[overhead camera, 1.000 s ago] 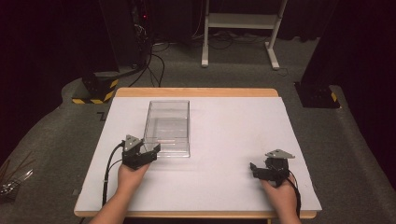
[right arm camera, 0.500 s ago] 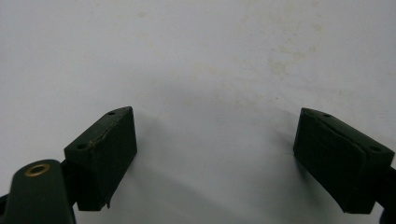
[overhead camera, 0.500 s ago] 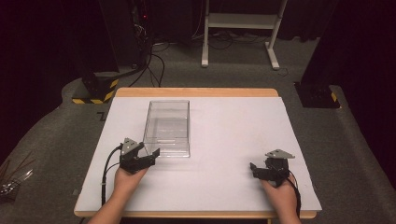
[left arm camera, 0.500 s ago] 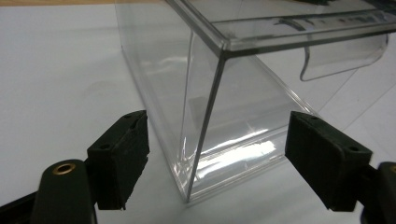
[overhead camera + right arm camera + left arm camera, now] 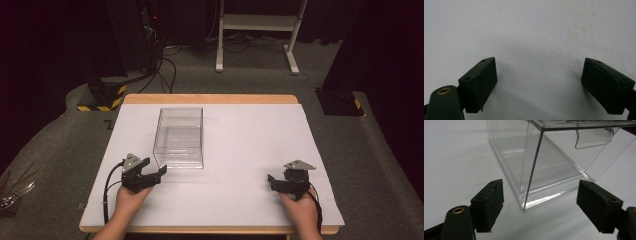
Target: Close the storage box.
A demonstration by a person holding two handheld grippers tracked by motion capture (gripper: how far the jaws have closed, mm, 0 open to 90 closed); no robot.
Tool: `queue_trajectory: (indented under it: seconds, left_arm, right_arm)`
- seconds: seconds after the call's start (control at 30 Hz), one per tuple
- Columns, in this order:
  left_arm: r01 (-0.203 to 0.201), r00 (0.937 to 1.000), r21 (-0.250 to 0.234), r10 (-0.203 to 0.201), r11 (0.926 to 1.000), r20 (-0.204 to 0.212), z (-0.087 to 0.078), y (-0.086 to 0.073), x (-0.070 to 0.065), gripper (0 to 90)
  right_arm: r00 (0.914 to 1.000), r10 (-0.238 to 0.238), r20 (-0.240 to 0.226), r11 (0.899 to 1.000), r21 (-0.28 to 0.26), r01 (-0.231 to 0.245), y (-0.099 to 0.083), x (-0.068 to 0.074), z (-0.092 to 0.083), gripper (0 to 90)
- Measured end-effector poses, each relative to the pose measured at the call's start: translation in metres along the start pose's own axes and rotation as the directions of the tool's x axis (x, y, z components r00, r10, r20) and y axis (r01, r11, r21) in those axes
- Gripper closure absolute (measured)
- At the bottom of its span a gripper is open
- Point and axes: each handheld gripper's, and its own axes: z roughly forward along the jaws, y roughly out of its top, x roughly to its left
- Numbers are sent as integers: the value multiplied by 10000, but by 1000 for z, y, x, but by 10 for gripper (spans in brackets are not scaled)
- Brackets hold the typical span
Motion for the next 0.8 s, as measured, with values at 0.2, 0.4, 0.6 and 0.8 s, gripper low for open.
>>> queue_trajectory:
  seconds: [0.2,0.4,0.6,0.8]
  left_arm:
    - [50,10000,11,-50,10000,-33,-15,-4,9,222]
    - [-77,9996,143,81,9999,-283,-31,-10,19,221]
    - [-305,9962,604,353,9977,-793,-46,-19,30,213]
    - [-506,9883,1566,720,9864,-1347,-48,-32,38,186]
  right_arm:
    - [10000,1,-1,10000,0,-1,0,0,0,133]
    - [10000,1,-1,10000,0,-1,0,0,0,133]
    - [10000,-2,1,10000,-1,2,0,0,0,133]
    - [10000,-5,3,10000,-1,5,0,0,0,133]
